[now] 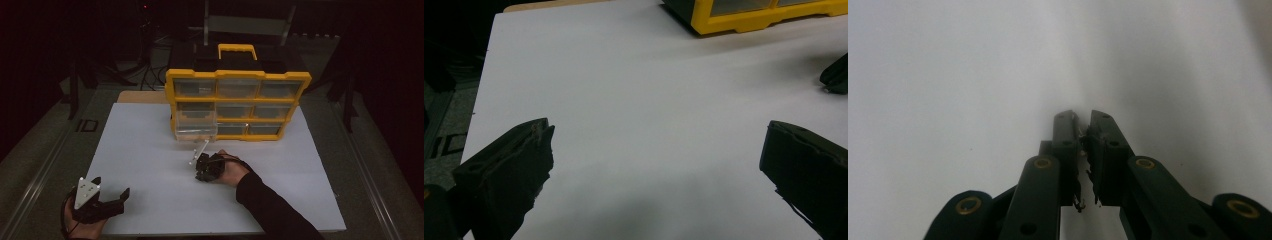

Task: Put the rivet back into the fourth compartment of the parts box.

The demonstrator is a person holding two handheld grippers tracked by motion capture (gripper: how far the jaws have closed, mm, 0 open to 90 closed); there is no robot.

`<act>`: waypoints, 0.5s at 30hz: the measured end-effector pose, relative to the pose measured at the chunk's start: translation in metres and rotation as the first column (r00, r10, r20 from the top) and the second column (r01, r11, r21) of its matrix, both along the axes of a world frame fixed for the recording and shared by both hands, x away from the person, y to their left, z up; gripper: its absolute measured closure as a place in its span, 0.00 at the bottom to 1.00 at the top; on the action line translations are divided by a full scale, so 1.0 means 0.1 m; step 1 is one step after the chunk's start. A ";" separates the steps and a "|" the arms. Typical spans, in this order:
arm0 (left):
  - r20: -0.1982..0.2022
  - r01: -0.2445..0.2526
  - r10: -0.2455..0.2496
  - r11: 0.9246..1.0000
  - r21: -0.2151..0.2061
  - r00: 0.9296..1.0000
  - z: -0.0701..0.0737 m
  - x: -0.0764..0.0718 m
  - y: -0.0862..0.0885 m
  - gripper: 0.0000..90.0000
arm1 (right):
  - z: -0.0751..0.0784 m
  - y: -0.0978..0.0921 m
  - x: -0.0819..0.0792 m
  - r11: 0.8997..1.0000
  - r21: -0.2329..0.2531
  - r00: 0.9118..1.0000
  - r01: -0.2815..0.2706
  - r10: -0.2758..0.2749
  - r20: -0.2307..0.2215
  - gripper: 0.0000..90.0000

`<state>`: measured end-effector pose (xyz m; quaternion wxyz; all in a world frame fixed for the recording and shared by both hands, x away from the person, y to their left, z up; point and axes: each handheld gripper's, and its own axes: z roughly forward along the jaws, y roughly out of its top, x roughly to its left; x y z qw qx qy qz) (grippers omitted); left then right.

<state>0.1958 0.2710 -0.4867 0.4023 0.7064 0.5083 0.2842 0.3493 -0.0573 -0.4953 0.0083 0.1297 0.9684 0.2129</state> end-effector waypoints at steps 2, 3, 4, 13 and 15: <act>0.000 0.000 0.000 1.000 0.000 1.000 0.00 0.00 0.00 0.02 | 0.01 0.00 -0.01 1.000 -0.002 1.000 -0.004 0.004 -0.007 0.92; 0.000 0.000 0.000 1.000 0.000 1.000 0.00 0.00 0.00 0.02 | 0.01 -0.01 -0.01 1.000 -0.003 1.000 -0.009 0.009 -0.007 0.92; 0.000 0.000 0.000 1.000 0.000 1.000 0.00 0.00 0.00 0.02 | 0.01 -0.01 -0.02 1.000 -0.006 1.000 -0.012 0.012 -0.006 0.92; 0.000 0.000 0.000 1.000 0.000 1.000 0.00 0.00 0.00 0.02 | 0.09 0.00 -0.07 0.999 -0.018 0.999 -0.033 0.033 0.000 0.93; 0.000 -0.001 0.001 1.000 -0.001 1.000 0.00 0.00 0.00 0.02 | 0.11 0.00 -0.07 0.999 -0.013 0.999 -0.043 0.043 0.008 0.93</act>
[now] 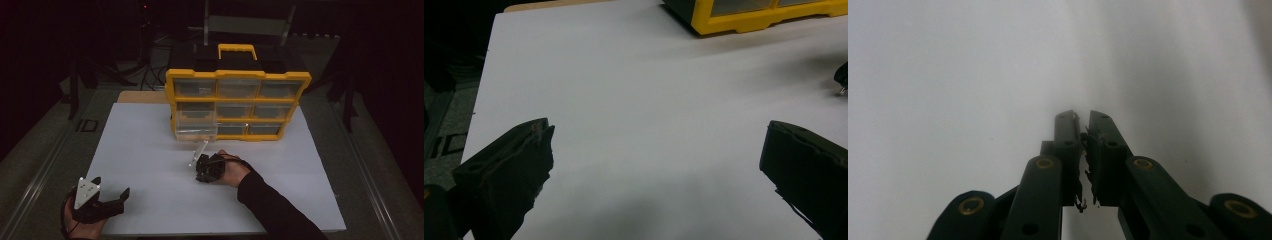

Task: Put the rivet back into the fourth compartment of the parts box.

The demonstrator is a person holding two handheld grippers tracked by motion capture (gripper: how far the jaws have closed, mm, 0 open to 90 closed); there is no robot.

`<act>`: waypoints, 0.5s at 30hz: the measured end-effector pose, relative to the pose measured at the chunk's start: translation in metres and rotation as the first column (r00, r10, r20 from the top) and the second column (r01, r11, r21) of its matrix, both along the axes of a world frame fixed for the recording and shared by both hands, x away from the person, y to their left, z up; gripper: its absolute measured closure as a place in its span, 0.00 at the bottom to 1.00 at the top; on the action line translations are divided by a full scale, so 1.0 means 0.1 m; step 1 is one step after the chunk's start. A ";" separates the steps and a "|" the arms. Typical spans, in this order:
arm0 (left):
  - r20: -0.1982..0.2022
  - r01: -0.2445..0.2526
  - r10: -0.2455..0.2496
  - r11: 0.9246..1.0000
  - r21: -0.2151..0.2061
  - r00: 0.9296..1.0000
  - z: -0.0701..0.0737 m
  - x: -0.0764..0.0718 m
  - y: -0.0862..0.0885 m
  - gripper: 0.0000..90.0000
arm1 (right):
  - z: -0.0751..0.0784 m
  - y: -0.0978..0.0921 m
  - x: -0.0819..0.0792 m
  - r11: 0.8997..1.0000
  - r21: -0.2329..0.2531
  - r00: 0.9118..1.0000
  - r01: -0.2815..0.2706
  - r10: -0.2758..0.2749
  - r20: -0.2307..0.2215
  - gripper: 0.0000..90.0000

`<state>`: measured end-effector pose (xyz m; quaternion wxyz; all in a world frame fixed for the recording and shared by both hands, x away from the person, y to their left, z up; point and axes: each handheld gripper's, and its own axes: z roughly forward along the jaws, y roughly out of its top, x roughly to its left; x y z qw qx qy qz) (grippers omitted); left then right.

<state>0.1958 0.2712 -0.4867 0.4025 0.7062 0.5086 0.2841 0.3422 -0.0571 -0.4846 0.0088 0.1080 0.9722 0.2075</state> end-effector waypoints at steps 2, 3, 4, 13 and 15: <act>-0.001 0.000 0.000 1.000 0.000 1.000 0.00 0.00 0.00 0.02 | 0.03 0.00 -0.01 1.000 -0.007 1.000 0.011 -0.011 -0.004 0.93; -0.001 0.000 0.000 1.000 0.000 1.000 0.00 0.00 0.00 0.02 | 0.04 0.00 -0.01 1.000 0.001 1.000 -0.005 0.005 0.006 0.93; 0.000 0.000 0.000 1.000 0.000 1.000 0.00 0.00 0.00 0.02 | 0.05 -0.01 -0.01 1.000 0.006 1.000 -0.014 0.014 0.015 0.93; 0.002 0.000 0.000 1.000 0.000 1.000 0.00 0.00 0.00 0.02 | 0.19 -0.02 -0.04 0.999 -0.018 0.999 -0.034 0.035 0.036 0.93; 0.003 0.000 0.000 1.000 0.000 1.000 0.00 0.00 0.00 0.02 | 0.22 -0.03 -0.05 0.999 -0.023 0.998 -0.038 0.039 0.042 0.93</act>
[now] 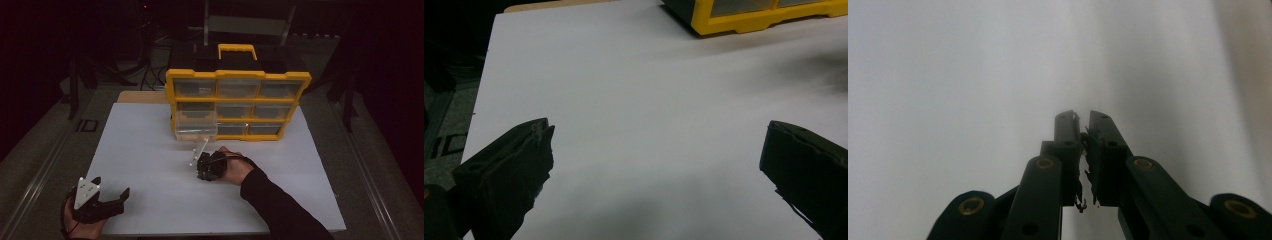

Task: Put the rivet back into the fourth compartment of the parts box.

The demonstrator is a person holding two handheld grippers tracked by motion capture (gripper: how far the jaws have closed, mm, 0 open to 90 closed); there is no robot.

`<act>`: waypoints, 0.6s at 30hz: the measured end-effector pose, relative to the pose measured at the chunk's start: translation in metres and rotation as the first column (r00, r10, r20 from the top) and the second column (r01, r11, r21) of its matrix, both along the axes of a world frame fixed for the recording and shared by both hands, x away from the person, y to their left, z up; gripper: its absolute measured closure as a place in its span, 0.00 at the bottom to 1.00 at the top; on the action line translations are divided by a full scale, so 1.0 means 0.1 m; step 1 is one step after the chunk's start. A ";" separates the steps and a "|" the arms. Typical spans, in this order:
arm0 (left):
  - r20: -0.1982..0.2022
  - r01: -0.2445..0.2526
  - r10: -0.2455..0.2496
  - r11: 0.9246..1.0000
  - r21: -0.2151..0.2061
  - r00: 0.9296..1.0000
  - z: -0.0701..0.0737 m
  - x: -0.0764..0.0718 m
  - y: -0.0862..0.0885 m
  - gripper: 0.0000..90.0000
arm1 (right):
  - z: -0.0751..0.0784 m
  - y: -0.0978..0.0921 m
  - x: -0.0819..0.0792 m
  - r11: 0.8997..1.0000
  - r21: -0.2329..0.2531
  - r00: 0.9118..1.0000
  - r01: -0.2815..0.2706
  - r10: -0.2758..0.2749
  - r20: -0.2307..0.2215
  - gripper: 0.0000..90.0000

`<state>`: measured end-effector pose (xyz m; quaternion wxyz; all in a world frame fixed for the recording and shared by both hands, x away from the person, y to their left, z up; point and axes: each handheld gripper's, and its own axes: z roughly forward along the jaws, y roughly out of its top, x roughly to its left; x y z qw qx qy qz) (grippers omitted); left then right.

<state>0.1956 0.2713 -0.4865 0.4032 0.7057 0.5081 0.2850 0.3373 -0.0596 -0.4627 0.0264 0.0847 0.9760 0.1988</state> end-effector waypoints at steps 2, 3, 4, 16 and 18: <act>0.001 0.000 0.000 1.000 0.001 1.000 0.00 0.00 0.00 0.02 | 0.04 0.00 0.00 1.000 -0.005 1.000 -0.006 0.006 0.006 0.93; 0.001 0.000 0.000 1.000 0.001 1.000 0.00 0.00 0.00 0.02 | 0.05 -0.01 -0.01 1.000 -0.006 1.000 -0.006 0.006 0.007 0.93; 0.002 0.002 -0.002 1.000 0.001 1.000 0.00 -0.01 0.00 0.02 | 0.07 -0.01 -0.01 1.000 -0.006 1.000 -0.007 0.007 0.009 0.93; 0.018 0.015 -0.015 1.000 -0.007 1.000 0.01 -0.01 0.00 0.01 | 0.32 -0.03 -0.04 0.999 -0.019 0.998 -0.044 0.045 0.050 0.93; 0.020 0.015 -0.015 1.000 -0.007 1.000 0.01 -0.02 0.00 0.01 | 0.36 -0.03 -0.05 0.999 -0.022 0.997 -0.047 0.048 0.055 0.93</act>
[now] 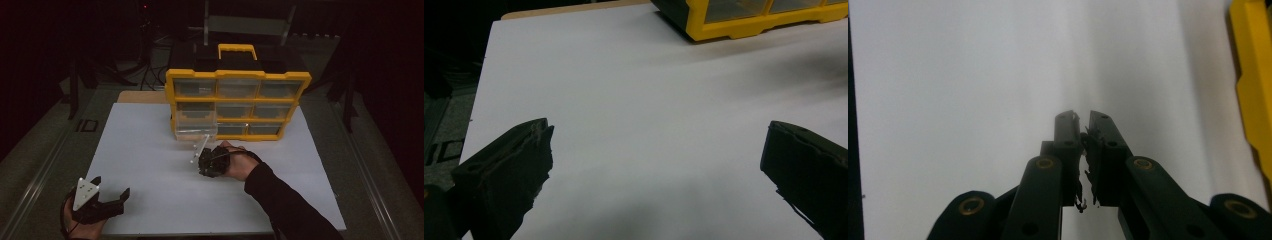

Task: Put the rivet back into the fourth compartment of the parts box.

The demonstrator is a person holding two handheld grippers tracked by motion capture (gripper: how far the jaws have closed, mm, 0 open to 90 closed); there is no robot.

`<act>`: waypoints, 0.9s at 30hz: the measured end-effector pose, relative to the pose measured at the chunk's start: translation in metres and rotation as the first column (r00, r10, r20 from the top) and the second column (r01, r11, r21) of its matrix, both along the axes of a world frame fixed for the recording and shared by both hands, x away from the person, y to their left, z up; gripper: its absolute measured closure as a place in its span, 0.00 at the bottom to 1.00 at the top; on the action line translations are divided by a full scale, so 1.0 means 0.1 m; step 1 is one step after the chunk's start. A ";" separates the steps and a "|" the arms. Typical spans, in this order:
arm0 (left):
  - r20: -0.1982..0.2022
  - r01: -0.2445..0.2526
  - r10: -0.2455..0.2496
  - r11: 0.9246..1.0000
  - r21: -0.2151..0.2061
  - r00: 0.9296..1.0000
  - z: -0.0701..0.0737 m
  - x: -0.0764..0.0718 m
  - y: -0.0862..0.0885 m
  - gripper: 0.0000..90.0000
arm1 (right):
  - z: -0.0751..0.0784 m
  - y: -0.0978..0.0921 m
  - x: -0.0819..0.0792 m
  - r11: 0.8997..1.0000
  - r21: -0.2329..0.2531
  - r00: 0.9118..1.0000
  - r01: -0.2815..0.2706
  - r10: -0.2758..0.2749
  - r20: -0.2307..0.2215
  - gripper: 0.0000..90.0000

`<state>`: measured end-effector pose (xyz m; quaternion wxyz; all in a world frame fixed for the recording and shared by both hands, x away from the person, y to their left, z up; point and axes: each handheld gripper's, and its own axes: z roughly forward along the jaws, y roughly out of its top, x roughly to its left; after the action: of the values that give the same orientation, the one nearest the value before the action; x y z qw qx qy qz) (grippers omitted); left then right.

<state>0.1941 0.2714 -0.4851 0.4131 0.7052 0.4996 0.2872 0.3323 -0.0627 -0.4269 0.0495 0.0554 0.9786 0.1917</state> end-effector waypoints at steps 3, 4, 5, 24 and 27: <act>0.002 -0.001 0.001 1.000 -0.002 1.000 0.00 0.00 0.00 0.01 | 0.04 0.00 0.00 1.000 0.004 1.000 -0.002 0.002 0.002 0.93; 0.001 0.001 -0.001 1.000 -0.001 1.000 0.00 0.00 0.00 0.01 | 0.06 0.00 0.00 1.000 0.007 1.000 -0.006 0.006 0.004 0.93; 0.000 0.001 -0.001 1.000 0.000 1.000 0.00 0.00 0.00 0.01 | 0.10 0.00 -0.01 1.000 0.011 1.000 -0.004 0.004 0.005 0.93; -0.003 -0.001 0.001 1.000 0.000 1.000 0.00 0.00 0.00 0.01 | 0.37 -0.01 0.01 0.998 0.060 0.999 -0.010 0.008 0.034 0.93; -0.004 -0.001 0.001 1.000 0.000 1.000 0.00 0.00 -0.01 0.01 | 0.40 -0.01 0.02 0.998 0.064 0.999 -0.012 0.010 0.036 0.93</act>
<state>0.1944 0.2707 -0.4856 0.4118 0.7057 0.5006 0.2861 0.3338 -0.0641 -0.3870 0.0639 0.0481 0.9712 0.2243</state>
